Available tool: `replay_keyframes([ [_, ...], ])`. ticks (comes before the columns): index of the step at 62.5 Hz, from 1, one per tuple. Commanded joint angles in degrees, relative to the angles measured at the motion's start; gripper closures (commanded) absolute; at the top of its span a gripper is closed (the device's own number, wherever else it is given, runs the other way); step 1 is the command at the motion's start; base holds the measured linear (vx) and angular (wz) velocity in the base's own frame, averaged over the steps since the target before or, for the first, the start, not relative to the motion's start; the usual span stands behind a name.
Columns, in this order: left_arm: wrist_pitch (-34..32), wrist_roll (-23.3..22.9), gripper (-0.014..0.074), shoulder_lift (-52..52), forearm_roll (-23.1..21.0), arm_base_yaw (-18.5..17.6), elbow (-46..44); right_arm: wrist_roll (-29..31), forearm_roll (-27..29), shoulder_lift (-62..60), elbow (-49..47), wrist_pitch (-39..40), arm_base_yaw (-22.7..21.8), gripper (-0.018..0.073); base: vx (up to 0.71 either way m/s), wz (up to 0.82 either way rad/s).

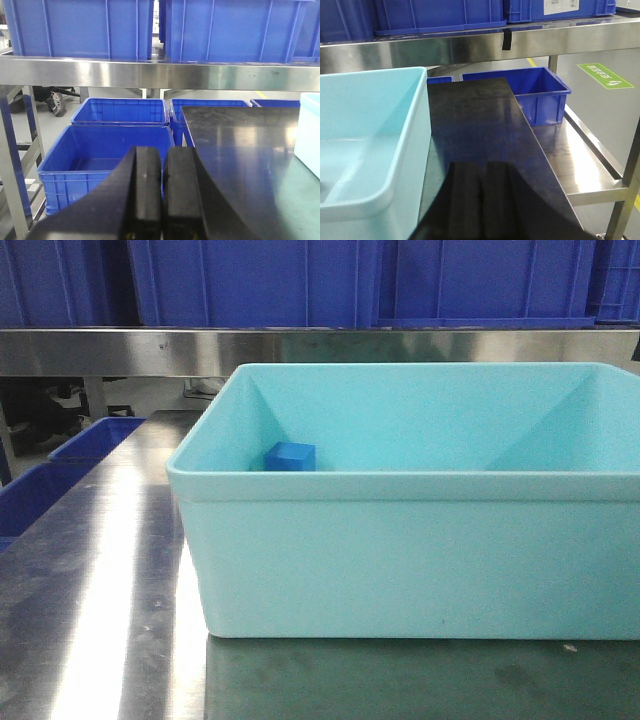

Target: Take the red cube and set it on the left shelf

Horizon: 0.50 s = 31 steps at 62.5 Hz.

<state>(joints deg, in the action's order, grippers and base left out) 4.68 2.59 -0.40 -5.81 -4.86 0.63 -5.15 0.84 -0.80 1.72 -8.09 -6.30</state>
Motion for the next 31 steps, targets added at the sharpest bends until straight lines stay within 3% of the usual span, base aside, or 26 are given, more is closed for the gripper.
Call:
replay_keyframes([
  [1, -5.04, -0.31, 0.0495, -0.70, 0.02, -0.31, 1.36, 0.40, -0.33, -0.83, -1.47, 4.92, -0.33, 0.0514, 0.00, 0.00],
  [31, -5.04, -0.31, 0.0495, -0.70, 0.02, -0.31, 1.36, 0.50, -1.36, -0.83, -1.47, 4.79, -0.33, 0.0514, 0.00, 0.00],
])
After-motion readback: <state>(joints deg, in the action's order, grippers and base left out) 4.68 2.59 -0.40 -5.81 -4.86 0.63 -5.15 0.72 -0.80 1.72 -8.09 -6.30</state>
